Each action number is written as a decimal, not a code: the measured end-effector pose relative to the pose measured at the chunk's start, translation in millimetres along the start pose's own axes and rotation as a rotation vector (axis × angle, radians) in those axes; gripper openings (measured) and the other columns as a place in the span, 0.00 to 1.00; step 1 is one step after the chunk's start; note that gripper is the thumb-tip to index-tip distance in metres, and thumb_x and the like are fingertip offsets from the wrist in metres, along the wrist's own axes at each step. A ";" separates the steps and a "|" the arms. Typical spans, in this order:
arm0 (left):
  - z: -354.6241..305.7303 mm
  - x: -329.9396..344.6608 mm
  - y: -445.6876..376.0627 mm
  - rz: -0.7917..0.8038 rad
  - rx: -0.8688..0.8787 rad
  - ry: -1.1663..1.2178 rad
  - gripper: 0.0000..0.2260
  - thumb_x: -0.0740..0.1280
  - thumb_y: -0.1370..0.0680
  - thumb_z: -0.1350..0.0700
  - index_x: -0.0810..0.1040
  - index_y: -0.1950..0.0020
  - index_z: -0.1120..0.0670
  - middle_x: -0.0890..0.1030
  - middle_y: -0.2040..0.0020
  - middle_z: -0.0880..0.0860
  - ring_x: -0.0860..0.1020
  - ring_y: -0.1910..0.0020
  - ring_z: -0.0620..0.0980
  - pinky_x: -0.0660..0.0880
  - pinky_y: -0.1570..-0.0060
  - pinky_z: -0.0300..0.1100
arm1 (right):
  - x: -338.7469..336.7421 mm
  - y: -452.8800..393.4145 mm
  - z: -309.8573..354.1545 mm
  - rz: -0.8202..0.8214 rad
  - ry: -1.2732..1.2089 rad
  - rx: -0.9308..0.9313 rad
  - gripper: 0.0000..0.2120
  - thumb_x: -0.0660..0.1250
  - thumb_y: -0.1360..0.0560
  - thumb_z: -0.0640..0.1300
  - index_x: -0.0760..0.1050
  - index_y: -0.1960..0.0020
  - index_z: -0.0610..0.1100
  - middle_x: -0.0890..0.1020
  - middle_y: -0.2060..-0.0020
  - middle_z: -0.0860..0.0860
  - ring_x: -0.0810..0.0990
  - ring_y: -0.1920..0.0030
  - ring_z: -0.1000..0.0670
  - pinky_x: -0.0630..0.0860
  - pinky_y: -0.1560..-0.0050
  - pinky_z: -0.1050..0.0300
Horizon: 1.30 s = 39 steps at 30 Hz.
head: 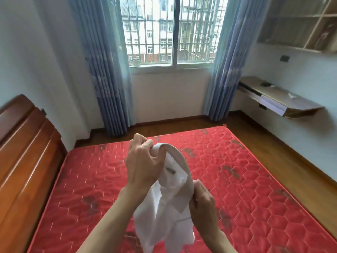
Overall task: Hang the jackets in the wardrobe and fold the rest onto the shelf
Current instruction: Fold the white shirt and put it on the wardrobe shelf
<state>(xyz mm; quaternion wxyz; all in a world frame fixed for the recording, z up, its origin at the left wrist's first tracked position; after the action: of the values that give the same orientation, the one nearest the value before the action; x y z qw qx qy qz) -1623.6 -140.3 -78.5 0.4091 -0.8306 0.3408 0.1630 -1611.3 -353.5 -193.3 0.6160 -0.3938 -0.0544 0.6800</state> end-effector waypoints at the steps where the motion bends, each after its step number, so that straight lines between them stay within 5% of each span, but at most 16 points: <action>1: 6.8 2.7 -6.6 0.044 -0.029 0.052 0.22 0.60 0.21 0.40 0.70 0.67 0.54 0.73 0.62 0.48 0.74 0.64 0.49 0.73 0.69 0.46 | -11.0 -11.3 2.1 -0.001 -0.030 0.001 0.07 0.61 0.21 0.38 0.72 0.52 0.49 0.73 0.66 0.63 0.72 0.67 0.61 0.66 0.68 0.64; 5: 21.2 14.2 -29.5 0.294 -0.073 0.133 0.22 0.53 0.22 0.39 0.76 0.65 0.50 0.79 0.68 0.48 0.79 0.66 0.53 0.73 0.68 0.48 | -40.4 -72.0 18.3 0.184 -0.139 0.020 0.07 0.60 0.16 0.40 0.75 0.50 0.46 0.77 0.70 0.53 0.74 0.74 0.54 0.68 0.76 0.55; 9: 26.3 16.7 -47.3 0.583 -0.161 0.317 0.21 0.60 0.23 0.36 0.82 0.68 0.44 0.82 0.69 0.42 0.79 0.67 0.50 0.74 0.67 0.40 | -68.8 -137.1 37.8 0.488 -0.058 0.008 0.05 0.73 0.21 0.50 0.82 0.47 0.52 0.85 0.55 0.57 0.85 0.56 0.54 0.81 0.58 0.58; 12: 20.9 12.8 -47.3 0.814 -0.185 0.482 0.19 0.72 0.26 0.30 0.86 0.50 0.44 0.88 0.53 0.47 0.87 0.56 0.47 0.80 0.58 0.37 | -84.1 -168.6 46.4 0.648 0.021 0.014 0.12 0.76 0.25 0.60 0.84 0.48 0.53 0.86 0.56 0.55 0.85 0.55 0.54 0.82 0.55 0.56; 15: 13.3 6.3 -44.6 0.923 -0.104 0.452 0.19 0.83 0.33 0.40 0.85 0.46 0.41 0.88 0.51 0.47 0.86 0.53 0.44 0.81 0.57 0.35 | -92.5 -193.3 63.0 0.676 0.028 -0.036 0.18 0.71 0.22 0.61 0.85 0.54 0.46 0.82 0.65 0.50 0.78 0.63 0.57 0.77 0.62 0.53; 18: 24.2 0.6 -43.6 0.949 -0.051 0.215 0.13 0.83 0.33 0.53 0.85 0.52 0.43 0.87 0.55 0.46 0.86 0.55 0.45 0.82 0.57 0.39 | -100.8 -212.4 81.1 0.691 0.048 -0.079 0.24 0.69 0.21 0.63 0.83 0.55 0.41 0.81 0.61 0.39 0.77 0.64 0.51 0.76 0.64 0.48; 22: 37.4 -17.8 -63.9 0.778 0.037 -0.113 0.04 0.73 0.26 0.61 0.80 0.60 0.53 0.80 0.63 0.48 0.78 0.62 0.48 0.79 0.57 0.52 | -112.3 -232.6 96.5 0.632 0.172 -0.179 0.28 0.66 0.24 0.66 0.83 0.54 0.40 0.82 0.60 0.38 0.79 0.62 0.41 0.78 0.58 0.40; 26: 36.1 -36.5 -87.3 0.580 0.106 -0.271 0.12 0.68 0.25 0.65 0.74 0.66 0.54 0.77 0.63 0.52 0.76 0.61 0.55 0.73 0.61 0.47 | -112.7 -233.7 94.0 0.666 0.473 -0.385 0.17 0.76 0.28 0.62 0.78 0.62 0.50 0.78 0.70 0.52 0.74 0.68 0.48 0.72 0.67 0.51; 30: 24.2 -45.3 -95.4 0.389 0.242 -0.553 0.10 0.65 0.25 0.63 0.68 0.64 0.55 0.79 0.64 0.58 0.77 0.61 0.65 0.68 0.63 0.49 | -117.4 -242.9 60.9 0.652 0.787 -0.395 0.21 0.73 0.23 0.49 0.65 0.67 0.49 0.71 0.73 0.54 0.69 0.69 0.46 0.65 0.68 0.52; 34: 18.6 -55.6 -93.5 0.195 0.251 -0.451 0.11 0.63 0.23 0.65 0.64 0.62 0.55 0.75 0.66 0.56 0.74 0.65 0.64 0.67 0.65 0.50 | -143.4 -257.8 37.6 0.410 0.681 -0.317 0.14 0.70 0.20 0.48 0.75 0.61 0.43 0.77 0.69 0.49 0.76 0.64 0.40 0.66 0.64 0.51; 39: 21.2 -60.5 -97.4 0.160 0.239 -0.414 0.10 0.61 0.21 0.64 0.64 0.60 0.55 0.72 0.65 0.51 0.72 0.65 0.61 0.68 0.65 0.50 | -153.8 -255.7 9.6 0.270 0.472 -0.230 0.10 0.69 0.18 0.45 0.79 0.54 0.40 0.82 0.65 0.43 0.80 0.63 0.38 0.75 0.61 0.46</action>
<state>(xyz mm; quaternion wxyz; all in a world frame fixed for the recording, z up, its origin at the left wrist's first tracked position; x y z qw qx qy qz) -1598.6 -55.2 -2.9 0.5514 -0.6955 0.3312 0.3201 -1424.4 -424.9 28.3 0.4672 -0.6119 0.0666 0.6347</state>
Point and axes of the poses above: each hand's wrist, its own y-axis away from the middle knuckle, its own x-axis out of the palm, z = x × y, the point moved 9 cm from there along -y, towards the middle knuckle
